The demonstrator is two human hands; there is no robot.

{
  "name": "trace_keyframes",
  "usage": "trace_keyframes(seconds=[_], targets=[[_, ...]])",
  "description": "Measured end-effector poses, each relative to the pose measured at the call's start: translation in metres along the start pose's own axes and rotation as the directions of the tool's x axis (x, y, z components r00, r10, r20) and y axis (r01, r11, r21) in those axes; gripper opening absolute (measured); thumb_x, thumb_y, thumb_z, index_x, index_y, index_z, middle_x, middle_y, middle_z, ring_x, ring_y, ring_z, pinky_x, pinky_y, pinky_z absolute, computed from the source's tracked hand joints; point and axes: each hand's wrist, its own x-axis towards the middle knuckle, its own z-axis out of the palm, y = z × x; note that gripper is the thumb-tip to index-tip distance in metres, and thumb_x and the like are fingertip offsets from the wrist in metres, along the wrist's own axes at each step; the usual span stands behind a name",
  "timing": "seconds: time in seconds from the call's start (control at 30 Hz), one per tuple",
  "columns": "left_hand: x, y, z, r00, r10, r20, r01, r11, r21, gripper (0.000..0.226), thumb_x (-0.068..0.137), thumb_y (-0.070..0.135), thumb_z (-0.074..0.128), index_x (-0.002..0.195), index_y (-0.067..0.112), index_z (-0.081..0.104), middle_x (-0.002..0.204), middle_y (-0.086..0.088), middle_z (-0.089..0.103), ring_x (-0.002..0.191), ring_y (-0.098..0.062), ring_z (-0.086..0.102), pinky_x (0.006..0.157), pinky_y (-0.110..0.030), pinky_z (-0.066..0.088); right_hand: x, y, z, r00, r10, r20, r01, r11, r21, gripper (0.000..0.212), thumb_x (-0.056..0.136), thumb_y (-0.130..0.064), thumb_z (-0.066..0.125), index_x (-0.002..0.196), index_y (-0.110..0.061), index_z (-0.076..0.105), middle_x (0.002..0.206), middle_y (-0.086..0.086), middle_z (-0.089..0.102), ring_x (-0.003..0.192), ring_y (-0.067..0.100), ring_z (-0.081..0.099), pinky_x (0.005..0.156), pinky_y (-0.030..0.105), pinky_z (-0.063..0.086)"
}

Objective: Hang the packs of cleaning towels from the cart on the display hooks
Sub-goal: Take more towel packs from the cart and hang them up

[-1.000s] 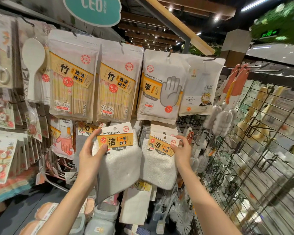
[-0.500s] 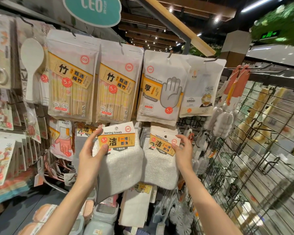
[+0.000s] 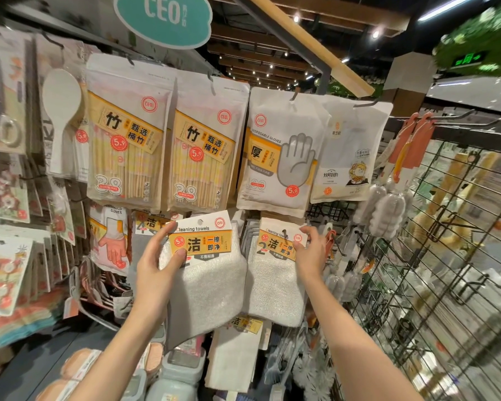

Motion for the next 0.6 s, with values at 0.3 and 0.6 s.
trace_keyframes(seconds=[0.3,0.6], targets=[[-0.001,0.0,0.001,1.0,-0.003,0.004,0.003,1.0,0.007,0.047,0.091,0.003,0.059,0.13,0.029,0.054,0.128,0.025,0.055,0.12,0.0,0.052,0.091,-0.021,0.047,0.009,-0.005,0.004,1.0,0.023,0.004,-0.022,0.997,-0.079,0.026,0.088,-0.004,0.06,0.109,-0.018,0.055,0.115,0.006,0.045,0.079,0.011,0.042,0.063,0.026,0.038],[-0.004,0.0,-0.001,0.999,-0.003,0.038,0.002,1.0,0.029,0.052,0.091,0.007,0.061,0.13,0.04,0.053,0.133,0.025,0.052,0.129,-0.008,0.047,0.103,-0.037,0.043,-0.002,-0.009,-0.01,0.998,-0.019,0.054,0.029,0.981,-0.193,0.042,0.086,-0.017,0.067,0.126,-0.026,0.057,0.127,0.0,0.051,0.115,0.018,0.046,0.074,0.028,0.038]])
